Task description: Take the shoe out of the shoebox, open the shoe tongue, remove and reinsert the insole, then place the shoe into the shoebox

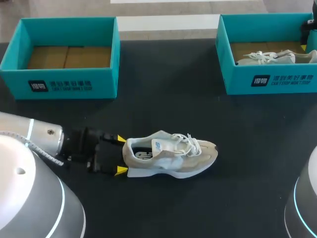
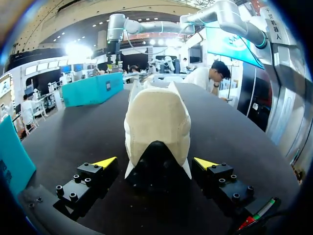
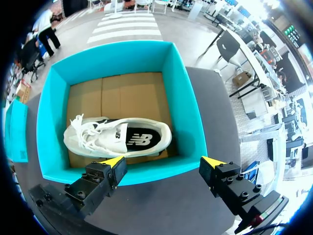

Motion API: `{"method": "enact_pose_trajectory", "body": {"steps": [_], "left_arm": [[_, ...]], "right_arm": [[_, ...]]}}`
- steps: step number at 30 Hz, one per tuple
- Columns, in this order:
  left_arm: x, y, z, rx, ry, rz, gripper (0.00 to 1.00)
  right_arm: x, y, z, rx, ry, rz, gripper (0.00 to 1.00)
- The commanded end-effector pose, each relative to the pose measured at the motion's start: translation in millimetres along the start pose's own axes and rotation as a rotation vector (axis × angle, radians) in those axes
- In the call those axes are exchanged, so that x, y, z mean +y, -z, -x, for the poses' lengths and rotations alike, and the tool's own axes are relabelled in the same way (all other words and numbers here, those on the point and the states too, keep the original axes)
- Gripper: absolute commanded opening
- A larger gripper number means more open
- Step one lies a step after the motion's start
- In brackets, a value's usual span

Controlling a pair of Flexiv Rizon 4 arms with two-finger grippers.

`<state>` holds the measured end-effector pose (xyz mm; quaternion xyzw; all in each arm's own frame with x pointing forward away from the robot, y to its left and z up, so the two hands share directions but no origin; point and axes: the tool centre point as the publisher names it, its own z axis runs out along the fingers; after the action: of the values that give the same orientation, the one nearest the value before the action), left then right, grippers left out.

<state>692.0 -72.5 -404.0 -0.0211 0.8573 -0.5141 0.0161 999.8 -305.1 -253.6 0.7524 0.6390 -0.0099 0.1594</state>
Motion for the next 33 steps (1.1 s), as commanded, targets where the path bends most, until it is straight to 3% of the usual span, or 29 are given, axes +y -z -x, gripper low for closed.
{"method": "enact_pose_trajectory", "body": {"steps": [1, 17, 18, 20, 21, 22, 23, 33], "left_arm": [[-1.8, -13.9, -0.5, 0.003, 0.009, 0.012, 1.00], [-7.6, -40.6, -7.1, -0.018, 0.011, 0.024, 1.00], [-7.5, -41.4, -7.8, -0.018, 0.010, 0.025, 0.96], [-7.3, -42.2, -8.5, -0.020, 0.012, 0.027, 0.49], [-7.0, -42.7, -8.9, -0.018, 0.014, 0.030, 0.35], [-6.8, -43.0, -9.1, -0.017, 0.014, 0.032, 0.07], [-6.3, -43.2, -9.5, -0.014, 0.016, 0.033, 0.00], [-5.3, -42.8, -10.5, -0.010, 0.024, 0.046, 0.00]], "right_arm": [[-0.3, 0.0, -0.4, -0.001, -0.002, 0.001, 1.00], [-0.3, 0.0, -0.4, -0.001, -0.002, 0.001, 1.00], [-0.3, 0.0, -0.4, -0.001, -0.002, 0.001, 1.00], [-0.3, 0.0, -0.4, -0.001, -0.002, 0.001, 1.00], [-0.3, 0.0, -0.4, -0.001, -0.002, 0.001, 1.00], [-0.3, 0.0, -0.4, -0.001, -0.002, 0.001, 1.00], [-0.3, 0.0, -0.4, -0.001, -0.002, 0.001, 1.00], [-0.3, 0.0, -0.4, -0.001, -0.002, 0.001, 1.00]]}}
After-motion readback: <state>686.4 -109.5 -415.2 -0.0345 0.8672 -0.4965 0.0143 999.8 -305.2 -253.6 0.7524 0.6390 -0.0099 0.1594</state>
